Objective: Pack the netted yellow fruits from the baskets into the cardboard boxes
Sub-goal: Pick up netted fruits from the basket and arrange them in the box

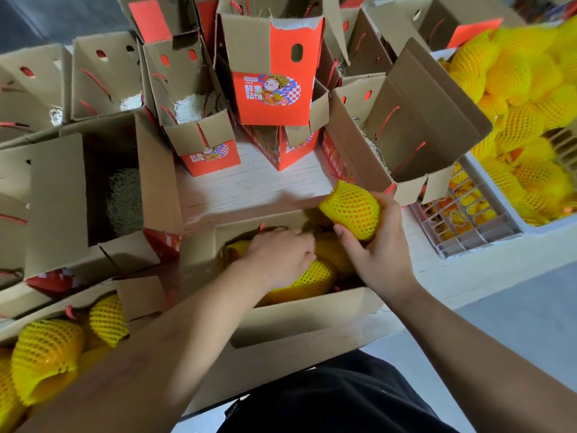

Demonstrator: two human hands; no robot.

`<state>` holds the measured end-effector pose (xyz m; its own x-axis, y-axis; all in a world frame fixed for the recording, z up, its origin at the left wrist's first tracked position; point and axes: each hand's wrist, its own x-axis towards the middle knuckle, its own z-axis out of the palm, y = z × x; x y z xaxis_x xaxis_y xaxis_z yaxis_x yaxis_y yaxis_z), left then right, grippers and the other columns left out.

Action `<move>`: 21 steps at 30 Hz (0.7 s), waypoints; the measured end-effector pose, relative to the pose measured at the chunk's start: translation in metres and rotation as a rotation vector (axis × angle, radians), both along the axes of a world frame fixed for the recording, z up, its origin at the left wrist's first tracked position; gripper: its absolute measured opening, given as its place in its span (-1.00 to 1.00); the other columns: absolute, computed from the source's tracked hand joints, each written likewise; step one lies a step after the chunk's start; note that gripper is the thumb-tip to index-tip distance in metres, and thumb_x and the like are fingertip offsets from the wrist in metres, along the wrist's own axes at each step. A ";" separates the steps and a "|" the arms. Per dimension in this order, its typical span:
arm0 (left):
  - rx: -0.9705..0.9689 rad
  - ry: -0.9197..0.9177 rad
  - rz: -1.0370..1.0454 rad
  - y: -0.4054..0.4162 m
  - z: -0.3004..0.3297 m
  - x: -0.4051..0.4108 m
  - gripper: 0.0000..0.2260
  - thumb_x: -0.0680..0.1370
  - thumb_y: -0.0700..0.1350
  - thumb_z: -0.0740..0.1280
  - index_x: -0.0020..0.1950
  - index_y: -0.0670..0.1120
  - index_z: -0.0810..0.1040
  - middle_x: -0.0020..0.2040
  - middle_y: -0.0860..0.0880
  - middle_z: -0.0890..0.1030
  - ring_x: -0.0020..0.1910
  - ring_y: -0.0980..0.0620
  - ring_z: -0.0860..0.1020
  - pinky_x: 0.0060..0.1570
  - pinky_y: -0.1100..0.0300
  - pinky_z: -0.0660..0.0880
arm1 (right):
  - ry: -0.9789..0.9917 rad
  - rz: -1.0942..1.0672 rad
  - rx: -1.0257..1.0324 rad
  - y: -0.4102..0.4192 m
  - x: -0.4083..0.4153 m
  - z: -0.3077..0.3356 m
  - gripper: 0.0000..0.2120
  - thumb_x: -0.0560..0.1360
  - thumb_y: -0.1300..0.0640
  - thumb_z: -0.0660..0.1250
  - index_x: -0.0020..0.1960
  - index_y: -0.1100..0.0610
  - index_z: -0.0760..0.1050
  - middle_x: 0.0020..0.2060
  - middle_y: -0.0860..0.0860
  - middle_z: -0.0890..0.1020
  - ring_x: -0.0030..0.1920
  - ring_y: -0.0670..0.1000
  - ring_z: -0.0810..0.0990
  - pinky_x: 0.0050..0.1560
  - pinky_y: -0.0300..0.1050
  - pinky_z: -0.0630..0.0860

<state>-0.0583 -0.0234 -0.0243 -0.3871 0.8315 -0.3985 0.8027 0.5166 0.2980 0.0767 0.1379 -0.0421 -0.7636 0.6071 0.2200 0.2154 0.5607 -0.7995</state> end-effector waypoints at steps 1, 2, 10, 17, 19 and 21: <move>0.032 -0.044 -0.047 0.012 -0.002 0.006 -0.78 0.67 0.12 0.22 0.16 0.03 0.55 0.19 -0.02 0.57 0.28 -0.12 0.51 0.06 0.07 0.45 | 0.021 -0.008 -0.006 0.000 0.000 0.000 -0.33 0.50 -0.14 0.49 0.46 0.03 0.27 0.26 -0.06 0.46 0.25 -0.11 0.50 0.15 -0.21 0.50; 0.033 -0.066 -0.105 0.022 -0.007 0.012 -0.76 0.67 0.10 0.25 0.21 -0.01 0.56 0.20 -0.05 0.58 0.27 -0.13 0.52 0.05 0.05 0.43 | 0.032 -0.010 -0.008 0.000 -0.001 0.000 -0.34 0.51 -0.13 0.49 0.47 0.04 0.27 0.26 -0.05 0.46 0.26 -0.13 0.49 0.16 -0.25 0.49; 0.023 0.235 0.047 0.066 -0.047 0.034 -0.56 0.56 0.23 0.26 0.38 0.09 0.52 0.28 0.00 0.64 0.29 -0.12 0.59 0.27 0.04 0.45 | -0.040 0.046 0.091 -0.003 -0.002 0.000 -0.32 0.50 -0.17 0.47 0.48 0.01 0.26 0.28 -0.04 0.45 0.29 0.01 0.50 0.19 0.07 0.56; 0.074 0.256 0.196 0.057 -0.045 0.024 -0.77 0.54 0.04 0.31 0.11 0.00 0.64 0.09 -0.04 0.70 0.16 -0.09 0.63 0.20 0.12 0.44 | -0.065 0.046 0.130 -0.004 -0.001 0.001 -0.29 0.43 -0.13 0.52 0.44 -0.10 0.23 0.19 -0.22 0.34 0.24 -0.09 0.46 0.10 -0.15 0.49; 0.071 0.205 0.042 0.058 -0.044 0.025 -0.83 0.54 -0.08 0.38 0.10 -0.06 0.64 0.10 -0.08 0.70 0.15 -0.14 0.63 0.09 0.10 0.46 | -0.050 0.017 0.114 -0.003 -0.002 0.002 -0.29 0.42 -0.13 0.52 0.44 -0.06 0.25 0.20 -0.18 0.36 0.22 -0.13 0.45 0.07 -0.18 0.47; 0.051 0.151 -0.153 0.056 -0.046 0.026 -0.80 0.57 -0.14 0.36 0.17 -0.15 0.63 0.15 -0.16 0.67 0.17 -0.22 0.61 0.08 0.04 0.49 | -0.048 0.018 0.104 -0.004 -0.001 0.002 -0.30 0.42 -0.13 0.52 0.43 -0.03 0.26 0.21 -0.16 0.37 0.21 -0.15 0.44 0.08 -0.27 0.45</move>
<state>-0.0324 0.0324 -0.0704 -0.3066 0.9028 -0.3016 0.9082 0.3724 0.1912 0.0752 0.1340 -0.0403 -0.7851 0.5692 0.2442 0.2412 0.6441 -0.7259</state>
